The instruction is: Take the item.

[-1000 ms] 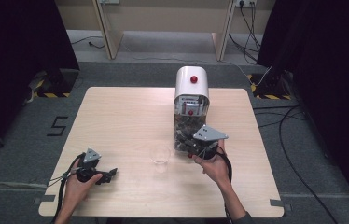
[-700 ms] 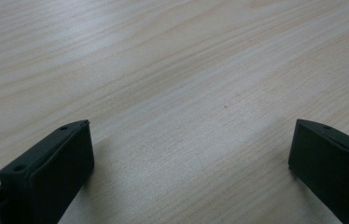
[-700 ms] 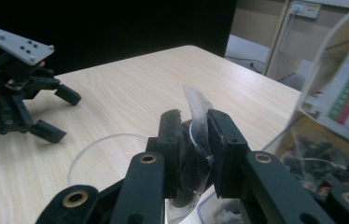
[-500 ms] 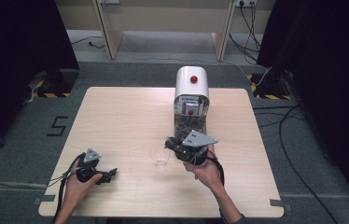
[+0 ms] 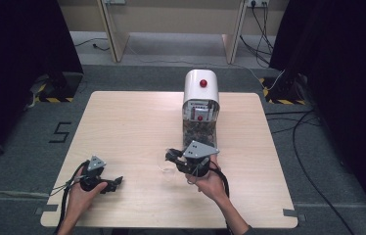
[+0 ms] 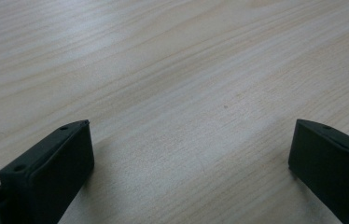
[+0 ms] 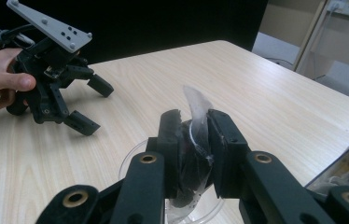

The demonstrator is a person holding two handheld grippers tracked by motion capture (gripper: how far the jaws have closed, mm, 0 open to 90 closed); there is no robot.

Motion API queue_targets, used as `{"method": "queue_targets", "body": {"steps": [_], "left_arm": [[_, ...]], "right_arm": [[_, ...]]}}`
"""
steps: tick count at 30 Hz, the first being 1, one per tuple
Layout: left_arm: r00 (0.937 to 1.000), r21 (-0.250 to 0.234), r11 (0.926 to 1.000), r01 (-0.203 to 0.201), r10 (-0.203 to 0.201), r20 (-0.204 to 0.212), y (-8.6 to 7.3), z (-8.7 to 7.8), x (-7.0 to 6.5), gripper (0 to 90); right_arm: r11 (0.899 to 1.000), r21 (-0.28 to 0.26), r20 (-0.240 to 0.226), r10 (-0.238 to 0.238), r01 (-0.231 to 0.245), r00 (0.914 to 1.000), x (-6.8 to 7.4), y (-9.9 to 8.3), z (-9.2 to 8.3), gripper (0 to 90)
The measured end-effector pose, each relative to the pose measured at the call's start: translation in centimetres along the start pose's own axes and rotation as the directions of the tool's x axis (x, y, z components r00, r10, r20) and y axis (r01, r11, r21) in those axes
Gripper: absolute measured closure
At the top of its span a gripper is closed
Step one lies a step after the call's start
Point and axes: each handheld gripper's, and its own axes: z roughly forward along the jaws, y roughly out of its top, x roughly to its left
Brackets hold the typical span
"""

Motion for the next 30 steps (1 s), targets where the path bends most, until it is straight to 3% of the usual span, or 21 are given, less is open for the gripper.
{"method": "queue_targets", "body": {"steps": [11, 30], "left_arm": [[1.0, 0.0, 1.0, 0.0, 0.0, 0.0, 0.0, 0.0, 0.0, 0.0], [1.0, 0.0, 1.0, 0.0, 0.0, 0.0, 0.0, 0.0, 0.0, 0.0]], "right_arm": [[1.0, 0.02, -0.028, -0.004, 0.005, 0.9996, 0.7, -0.5, 1.2, 76.4], [0.999, 0.048, -0.031, 0.003, -0.001, 0.9995, 0.6, -1.7, 2.6, 74.2]]}}
